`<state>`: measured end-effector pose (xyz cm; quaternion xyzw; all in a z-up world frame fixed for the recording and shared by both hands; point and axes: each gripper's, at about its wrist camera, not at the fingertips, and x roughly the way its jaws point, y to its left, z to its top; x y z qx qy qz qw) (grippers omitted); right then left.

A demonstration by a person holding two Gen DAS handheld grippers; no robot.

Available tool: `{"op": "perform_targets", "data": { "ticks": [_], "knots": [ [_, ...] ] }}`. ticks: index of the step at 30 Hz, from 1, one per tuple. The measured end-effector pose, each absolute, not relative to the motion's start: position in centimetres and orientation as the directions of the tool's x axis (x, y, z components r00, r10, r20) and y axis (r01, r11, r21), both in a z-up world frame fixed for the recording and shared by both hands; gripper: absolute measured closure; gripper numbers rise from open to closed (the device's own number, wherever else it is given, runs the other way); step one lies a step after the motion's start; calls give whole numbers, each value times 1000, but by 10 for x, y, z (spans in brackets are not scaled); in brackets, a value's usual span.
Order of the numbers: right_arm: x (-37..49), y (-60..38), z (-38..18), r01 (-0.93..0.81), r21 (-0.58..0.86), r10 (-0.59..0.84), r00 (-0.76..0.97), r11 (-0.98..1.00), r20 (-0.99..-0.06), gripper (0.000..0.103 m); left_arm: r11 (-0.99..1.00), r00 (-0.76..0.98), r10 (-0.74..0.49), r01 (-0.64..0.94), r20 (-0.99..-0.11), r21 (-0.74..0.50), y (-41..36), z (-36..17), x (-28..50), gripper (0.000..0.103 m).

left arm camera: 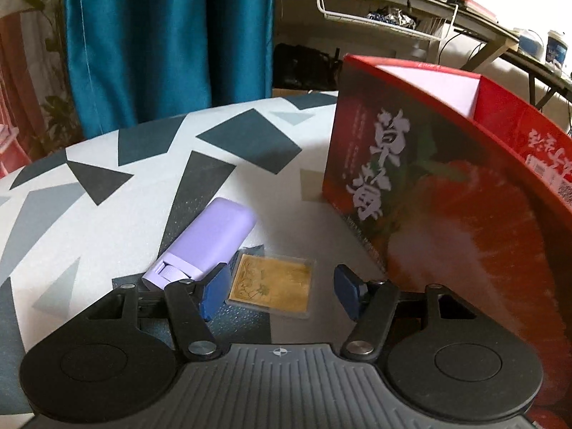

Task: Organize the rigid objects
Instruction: 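Move the left gripper to the gold card in its clear case, then close the left gripper on the gold card case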

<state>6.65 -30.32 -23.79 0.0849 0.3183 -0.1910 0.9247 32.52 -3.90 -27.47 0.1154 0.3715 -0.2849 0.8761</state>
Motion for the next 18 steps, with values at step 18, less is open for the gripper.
{"op": "perform_targets", "data": {
  "ticks": [18],
  "knots": [
    [66,-303,-236,403,22,-304,724,915,-620,93,829,621,-379,558,-686,46,-47,-286,315,43]
  ]
}}
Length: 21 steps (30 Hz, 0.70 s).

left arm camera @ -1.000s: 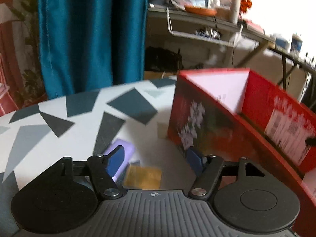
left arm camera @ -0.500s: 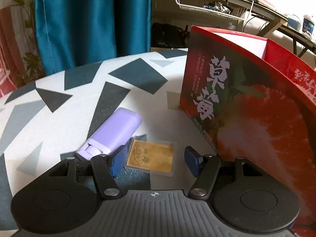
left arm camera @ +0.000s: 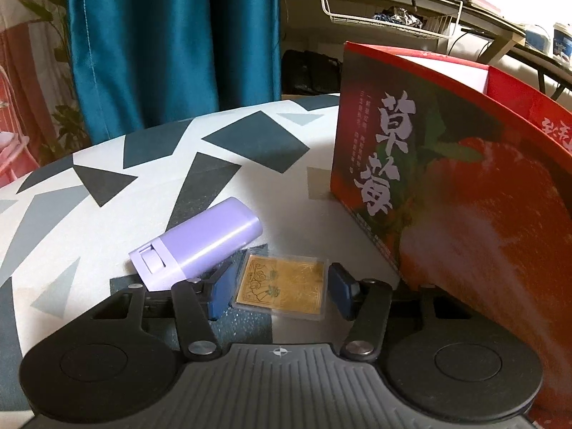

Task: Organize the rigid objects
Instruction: 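Close the left gripper on the gold card case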

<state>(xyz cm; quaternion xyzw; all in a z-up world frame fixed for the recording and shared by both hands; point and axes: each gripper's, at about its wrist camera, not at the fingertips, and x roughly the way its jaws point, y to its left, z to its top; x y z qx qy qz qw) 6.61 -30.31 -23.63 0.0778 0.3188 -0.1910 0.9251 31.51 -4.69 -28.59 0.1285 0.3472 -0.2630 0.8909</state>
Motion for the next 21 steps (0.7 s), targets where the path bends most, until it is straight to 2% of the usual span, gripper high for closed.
{"op": "perform_targets", "data": {
  "ticks": [21],
  "knots": [
    [66,-303,-236,404,24,-304,725,914,-618,93,839,662,-402,542,-632,35,-38,-292,275,43]
  ]
}}
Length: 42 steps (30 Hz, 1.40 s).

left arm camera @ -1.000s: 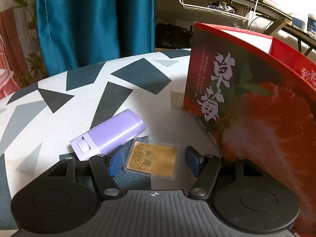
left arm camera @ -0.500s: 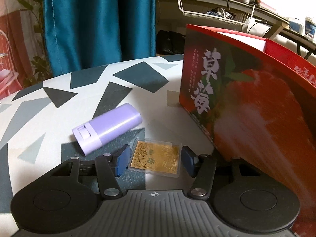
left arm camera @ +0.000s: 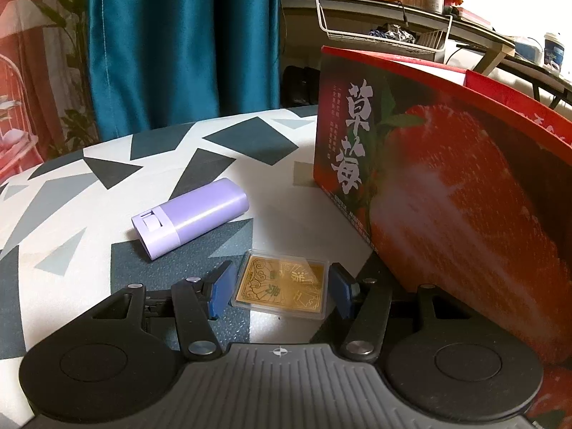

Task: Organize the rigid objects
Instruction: 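Close the left gripper on the gold card case, then lift the gold card with the left gripper and carry it over the box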

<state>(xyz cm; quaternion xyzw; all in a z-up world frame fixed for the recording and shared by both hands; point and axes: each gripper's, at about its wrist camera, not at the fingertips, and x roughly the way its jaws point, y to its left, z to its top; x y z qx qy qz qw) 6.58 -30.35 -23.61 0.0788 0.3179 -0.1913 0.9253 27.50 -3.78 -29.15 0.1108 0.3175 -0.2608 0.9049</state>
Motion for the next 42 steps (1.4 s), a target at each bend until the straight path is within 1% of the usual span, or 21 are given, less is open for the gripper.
{"op": "perform_targets", "data": {
  "ticks": [6,8,12,15,20,22,24,26,31,42],
  "knots": [
    [66,-303,-236,404,24,-304,724,914,-619,93,840,661,-405,542,-632,28,-35,-290,275,44],
    [66,-303,-236,404,24,-304,724,914,-619,93,844,658,-412,536,-630,9,-32,-287,276,44],
    [66,-303,-236,404,24,-304,724,914,-619,93,849,667,-442,527,-600,-40,-24,-271,278,44],
    [66,-303,-236,404,24,-304,724,914,-619,93,837,681,-471,546,-561,-40,-25,-251,276,44],
    [66,-304,-236,405,24,-304,724,914,-619,93,800,701,-544,599,-462,-35,-33,-204,272,44],
    [66,-304,-236,405,24,-304,724,914,-619,93,768,693,-584,641,-423,-10,-43,-185,267,44],
    [66,-304,-236,404,24,-304,724,914,-619,93,727,668,-621,686,-410,19,-54,-174,262,44],
    [66,-304,-236,404,24,-304,724,914,-619,93,674,630,-654,736,-419,55,-69,-167,257,44],
    [66,-304,-236,404,24,-303,724,915,-620,93,551,531,-677,825,-510,127,-108,-176,250,44],
    [65,-304,-236,404,23,-303,723,915,-621,93,482,435,-666,871,-605,96,-138,-205,260,44]
  ]
}}
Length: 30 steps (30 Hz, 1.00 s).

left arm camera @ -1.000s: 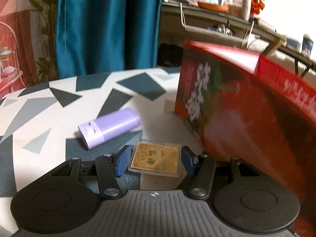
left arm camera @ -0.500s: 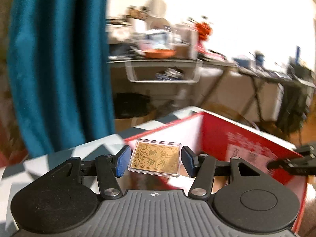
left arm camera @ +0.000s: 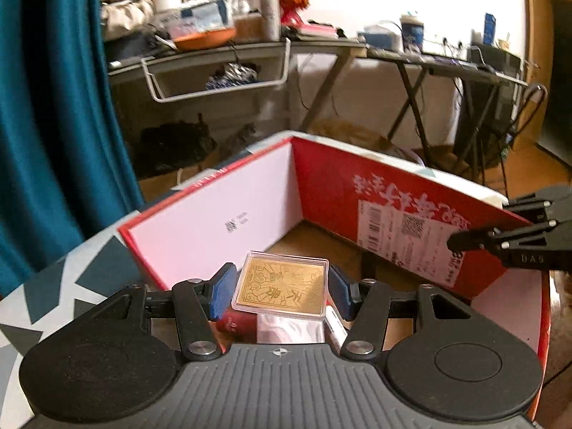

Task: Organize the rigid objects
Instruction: 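Open the left gripper to drop the gold card into the box, then move the left gripper to the lavender plastic case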

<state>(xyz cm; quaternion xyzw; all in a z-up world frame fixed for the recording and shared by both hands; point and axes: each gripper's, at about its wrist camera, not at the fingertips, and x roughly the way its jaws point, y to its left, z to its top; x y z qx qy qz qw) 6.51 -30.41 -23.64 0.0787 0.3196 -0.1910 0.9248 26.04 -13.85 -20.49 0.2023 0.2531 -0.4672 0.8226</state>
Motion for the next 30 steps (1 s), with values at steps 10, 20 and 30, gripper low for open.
{"op": "perform_targets", "data": {
  "ticks": [10,20,30],
  "knots": [
    [65,-304,-236,403,23,-302,723,915,-622,93,468,391,-677,882,-624,45,-139,-207,270,44],
    [66,-304,-237,404,26,-302,723,914,-621,92,630,522,-655,777,-547,-14,-84,-181,301,22],
    [66,-303,-237,405,27,-302,723,914,-621,92,913,632,-375,376,-678,-154,-22,-222,348,2]
  ]
}}
